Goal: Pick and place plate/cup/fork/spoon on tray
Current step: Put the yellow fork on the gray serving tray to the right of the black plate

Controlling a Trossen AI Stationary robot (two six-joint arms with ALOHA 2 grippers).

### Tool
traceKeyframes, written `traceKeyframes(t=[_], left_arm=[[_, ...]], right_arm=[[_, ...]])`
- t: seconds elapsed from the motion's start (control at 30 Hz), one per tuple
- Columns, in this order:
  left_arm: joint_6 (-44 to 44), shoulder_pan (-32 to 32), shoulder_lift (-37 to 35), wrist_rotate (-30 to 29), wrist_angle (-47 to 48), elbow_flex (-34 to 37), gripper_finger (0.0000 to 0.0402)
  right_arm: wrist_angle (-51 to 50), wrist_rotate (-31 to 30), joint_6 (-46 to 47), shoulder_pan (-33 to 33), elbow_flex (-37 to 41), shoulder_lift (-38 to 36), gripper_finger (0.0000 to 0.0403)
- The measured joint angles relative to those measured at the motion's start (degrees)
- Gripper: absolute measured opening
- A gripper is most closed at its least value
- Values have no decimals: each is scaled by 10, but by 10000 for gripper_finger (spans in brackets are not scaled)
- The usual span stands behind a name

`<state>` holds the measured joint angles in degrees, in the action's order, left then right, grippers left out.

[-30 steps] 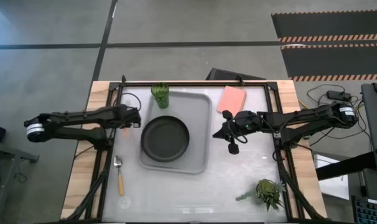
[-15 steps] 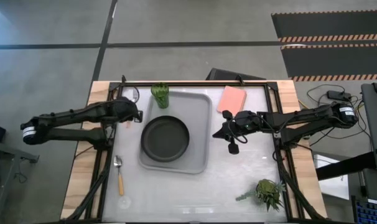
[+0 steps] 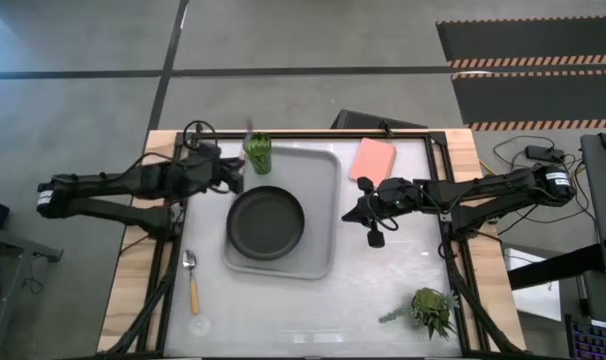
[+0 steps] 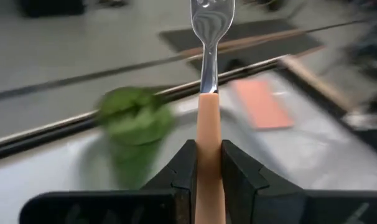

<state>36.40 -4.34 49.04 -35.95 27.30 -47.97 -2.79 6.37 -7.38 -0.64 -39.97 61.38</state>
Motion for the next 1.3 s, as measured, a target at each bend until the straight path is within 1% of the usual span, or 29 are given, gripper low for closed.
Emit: traceKeyframes(t=[0.17,0.3,0.47,0.63,0.83,0.97,1.1,1.3], left_arm=[[-23,59,22,-7,-59,0,30],[-23,99,43,-7,-104,0,30],[-23,136,65,-7,-141,0,30],[-23,165,96,-7,-195,-1,30],[-24,182,151,-7,-267,-1,30],[-29,183,192,-7,-300,-1,30],[-29,183,226,-7,-313,-9,30],[-41,182,293,-22,-319,-50,30]], right_arm=[[-15,0,-1,0,0,-6,9],[-40,0,2,0,0,-22,9],[-69,0,7,0,4,-64,9],[-35,-1,7,0,42,-122,9],[13,-4,7,0,83,-182,9],[19,-4,7,0,96,-209,9],[27,-4,8,0,103,-224,9],[40,-5,15,0,107,-226,9]])
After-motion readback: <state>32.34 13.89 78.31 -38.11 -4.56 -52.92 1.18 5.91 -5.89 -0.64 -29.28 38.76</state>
